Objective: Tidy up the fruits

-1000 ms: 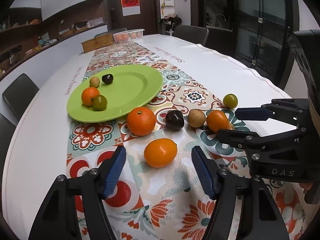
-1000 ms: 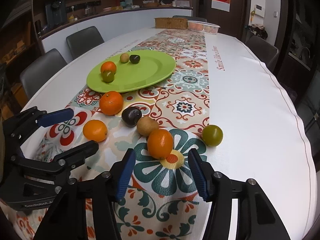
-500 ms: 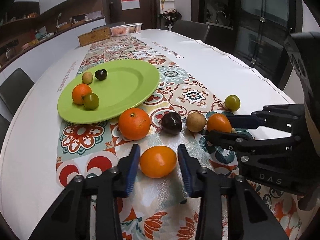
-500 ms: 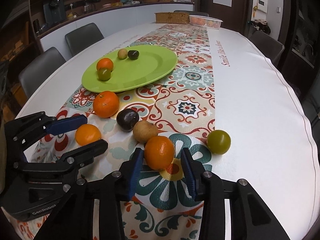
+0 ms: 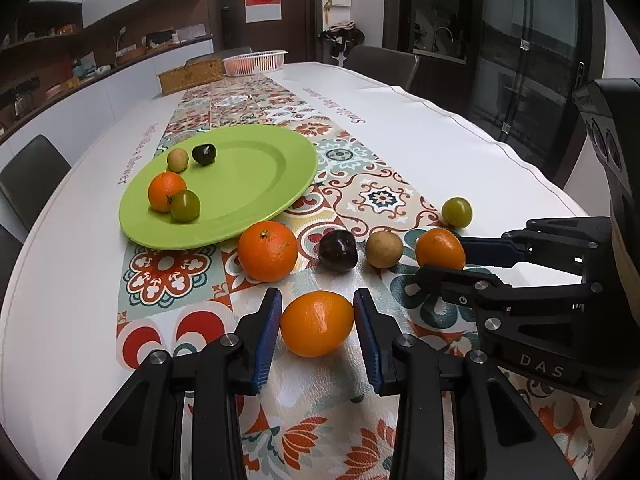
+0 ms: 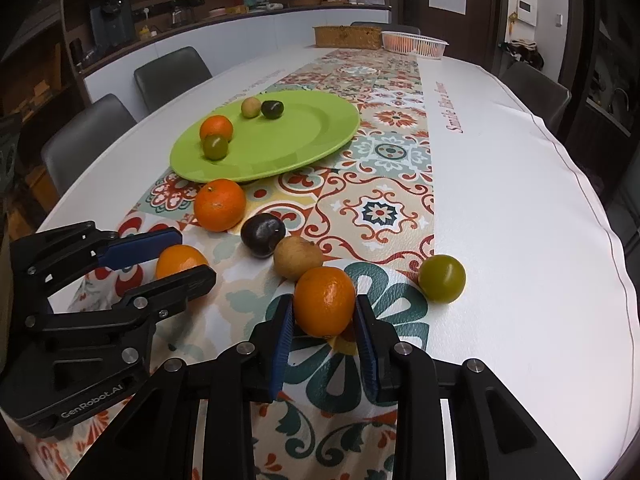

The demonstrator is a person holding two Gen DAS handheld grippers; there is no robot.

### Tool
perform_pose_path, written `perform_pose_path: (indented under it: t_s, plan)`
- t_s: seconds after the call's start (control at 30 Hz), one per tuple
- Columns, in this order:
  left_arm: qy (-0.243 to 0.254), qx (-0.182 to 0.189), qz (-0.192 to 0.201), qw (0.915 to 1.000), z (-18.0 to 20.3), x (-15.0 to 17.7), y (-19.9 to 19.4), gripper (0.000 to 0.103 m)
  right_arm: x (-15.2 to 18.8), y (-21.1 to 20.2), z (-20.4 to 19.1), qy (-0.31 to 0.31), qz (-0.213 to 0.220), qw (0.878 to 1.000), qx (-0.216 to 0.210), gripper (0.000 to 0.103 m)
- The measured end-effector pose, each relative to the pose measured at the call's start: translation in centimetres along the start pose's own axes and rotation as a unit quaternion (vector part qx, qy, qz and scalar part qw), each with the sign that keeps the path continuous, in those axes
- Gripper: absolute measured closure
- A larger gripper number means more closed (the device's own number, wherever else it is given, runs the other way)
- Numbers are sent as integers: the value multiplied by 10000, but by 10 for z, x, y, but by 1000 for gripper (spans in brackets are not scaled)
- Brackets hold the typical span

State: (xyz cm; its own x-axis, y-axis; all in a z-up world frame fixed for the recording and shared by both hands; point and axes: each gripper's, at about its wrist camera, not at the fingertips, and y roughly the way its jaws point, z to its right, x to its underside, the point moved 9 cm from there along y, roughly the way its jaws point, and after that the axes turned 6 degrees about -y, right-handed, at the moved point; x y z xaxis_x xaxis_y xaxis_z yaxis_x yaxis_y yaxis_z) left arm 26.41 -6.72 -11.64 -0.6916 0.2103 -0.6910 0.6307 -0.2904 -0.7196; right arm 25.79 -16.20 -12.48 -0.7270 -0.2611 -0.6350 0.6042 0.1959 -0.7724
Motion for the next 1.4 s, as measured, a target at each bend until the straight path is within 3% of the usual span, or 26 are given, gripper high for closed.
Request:
perform_pose_path:
  t_s: [0.73,1.03,1.4]
  plan:
    - [16,-269,535,9982,-5,-27,-59,66,-31,-55,-16,-90,581,9983,-58,72]
    - [36,-347,671,9971,-19,-54,-61,66,-59,-53,-19,-163,671,9975,-151,72]
    - [-43,-381,648,9972,-44,-87,-36,66,-99,-28,-12,-337,579,9976,-160,72]
